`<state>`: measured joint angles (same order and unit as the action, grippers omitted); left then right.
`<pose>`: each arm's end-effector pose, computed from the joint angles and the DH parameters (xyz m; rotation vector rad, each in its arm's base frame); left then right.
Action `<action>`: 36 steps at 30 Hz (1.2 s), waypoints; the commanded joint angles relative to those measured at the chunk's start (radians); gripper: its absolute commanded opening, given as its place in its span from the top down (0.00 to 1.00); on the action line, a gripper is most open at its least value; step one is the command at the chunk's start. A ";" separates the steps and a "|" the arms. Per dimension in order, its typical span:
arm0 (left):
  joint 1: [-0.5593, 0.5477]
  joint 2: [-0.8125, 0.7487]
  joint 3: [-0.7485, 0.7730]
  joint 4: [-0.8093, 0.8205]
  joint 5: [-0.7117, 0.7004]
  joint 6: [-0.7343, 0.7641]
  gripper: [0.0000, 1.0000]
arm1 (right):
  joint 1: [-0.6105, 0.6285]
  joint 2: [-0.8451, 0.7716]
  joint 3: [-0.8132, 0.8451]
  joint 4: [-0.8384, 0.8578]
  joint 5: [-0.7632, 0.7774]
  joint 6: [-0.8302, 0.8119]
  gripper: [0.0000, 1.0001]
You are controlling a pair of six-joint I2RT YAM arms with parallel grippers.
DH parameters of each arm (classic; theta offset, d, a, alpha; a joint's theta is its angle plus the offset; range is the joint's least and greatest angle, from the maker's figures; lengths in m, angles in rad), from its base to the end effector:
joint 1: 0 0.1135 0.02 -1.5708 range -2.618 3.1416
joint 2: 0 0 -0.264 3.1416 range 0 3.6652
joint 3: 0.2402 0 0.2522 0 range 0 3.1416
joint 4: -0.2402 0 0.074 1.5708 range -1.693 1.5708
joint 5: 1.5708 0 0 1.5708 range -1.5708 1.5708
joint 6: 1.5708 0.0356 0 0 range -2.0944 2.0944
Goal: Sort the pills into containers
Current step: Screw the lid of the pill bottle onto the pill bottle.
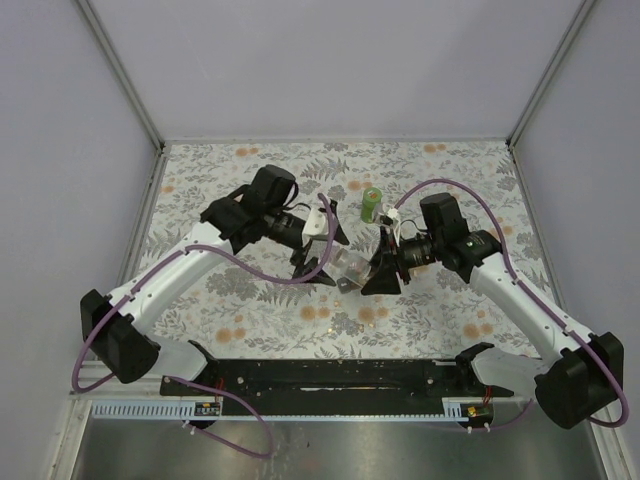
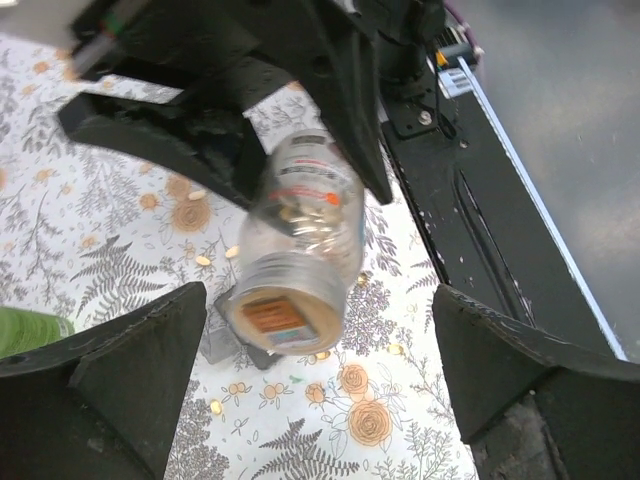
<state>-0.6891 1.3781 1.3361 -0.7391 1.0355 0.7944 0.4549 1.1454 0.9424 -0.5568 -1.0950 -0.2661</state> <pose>0.1983 -0.2030 0.3574 1.7606 1.1941 -1.1319 0.1914 0.1288 0.3011 -1.2508 1.7651 1.3550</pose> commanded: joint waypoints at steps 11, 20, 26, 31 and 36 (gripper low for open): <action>0.141 -0.047 -0.014 0.489 -0.005 -0.895 0.01 | 0.028 -0.179 0.021 0.072 0.274 -0.071 1.00; 0.143 0.018 0.107 0.451 -0.023 -1.221 0.04 | 0.061 -0.162 0.162 0.021 0.458 -0.168 1.00; 0.143 0.053 0.147 0.379 -0.065 -1.261 0.14 | 0.070 -0.159 0.176 0.037 0.498 -0.159 1.00; 0.138 0.073 0.163 0.379 -0.067 -1.302 0.21 | 0.074 -0.162 0.170 0.044 0.511 -0.156 1.00; 0.122 0.082 0.176 0.330 -0.097 -1.291 0.28 | 0.076 -0.165 0.161 0.046 0.523 -0.156 1.00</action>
<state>-0.5560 1.4601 1.4605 -0.3866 0.9737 -0.4751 0.5194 0.9871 1.0832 -0.5446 -0.5957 -0.4088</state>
